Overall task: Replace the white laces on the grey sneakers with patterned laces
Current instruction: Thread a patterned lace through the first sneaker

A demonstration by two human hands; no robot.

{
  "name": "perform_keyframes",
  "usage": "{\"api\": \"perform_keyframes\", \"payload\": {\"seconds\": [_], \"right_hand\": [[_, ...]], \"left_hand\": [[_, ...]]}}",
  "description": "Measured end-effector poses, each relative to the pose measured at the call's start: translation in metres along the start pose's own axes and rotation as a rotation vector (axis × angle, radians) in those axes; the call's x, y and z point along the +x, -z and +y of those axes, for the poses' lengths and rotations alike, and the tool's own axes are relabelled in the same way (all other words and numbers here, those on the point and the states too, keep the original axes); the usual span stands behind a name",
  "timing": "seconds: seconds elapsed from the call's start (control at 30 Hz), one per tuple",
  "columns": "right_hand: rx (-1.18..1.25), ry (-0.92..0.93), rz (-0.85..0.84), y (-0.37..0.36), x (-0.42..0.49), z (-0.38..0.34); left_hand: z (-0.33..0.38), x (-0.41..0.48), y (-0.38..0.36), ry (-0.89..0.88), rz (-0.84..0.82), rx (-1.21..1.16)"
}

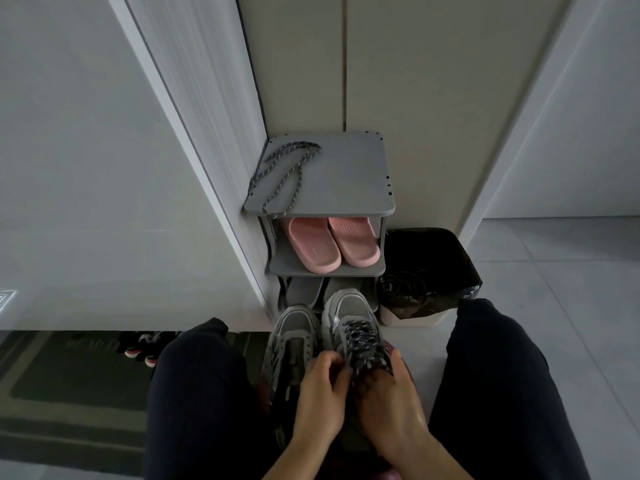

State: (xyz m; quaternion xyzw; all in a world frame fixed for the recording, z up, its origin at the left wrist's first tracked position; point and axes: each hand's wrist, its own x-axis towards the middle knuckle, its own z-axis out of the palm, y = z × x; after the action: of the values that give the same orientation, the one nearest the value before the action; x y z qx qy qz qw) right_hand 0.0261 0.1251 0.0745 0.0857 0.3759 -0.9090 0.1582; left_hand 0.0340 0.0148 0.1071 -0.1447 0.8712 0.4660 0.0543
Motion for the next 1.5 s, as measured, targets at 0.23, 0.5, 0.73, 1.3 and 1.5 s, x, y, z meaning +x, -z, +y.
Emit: {"api": "perform_keyframes", "payload": {"seconds": [0.23, 0.5, 0.73, 1.3, 1.5], "right_hand": [[-0.646, -0.118, 0.308, -0.013, -0.012, -0.068], [-1.184, -0.132, 0.237, 0.006, 0.035, -0.059], [-0.875, -0.127, 0.319, 0.006, 0.034, -0.058], [-1.222, 0.045, 0.121, 0.006, 0.021, -0.054], [-1.126, 0.074, 0.16, 0.016, 0.022, -0.055]], "left_hand": [[0.0, 0.016, 0.005, -0.072, 0.063, 0.04], [0.005, 0.03, 0.003, 0.017, 0.053, -0.014], [0.009, 0.037, 0.002, 0.199, -0.018, -0.23], [0.009, 0.026, 0.008, 0.094, -0.11, -0.097], [0.005, 0.021, 0.009, 0.111, -0.12, -0.184]]}}
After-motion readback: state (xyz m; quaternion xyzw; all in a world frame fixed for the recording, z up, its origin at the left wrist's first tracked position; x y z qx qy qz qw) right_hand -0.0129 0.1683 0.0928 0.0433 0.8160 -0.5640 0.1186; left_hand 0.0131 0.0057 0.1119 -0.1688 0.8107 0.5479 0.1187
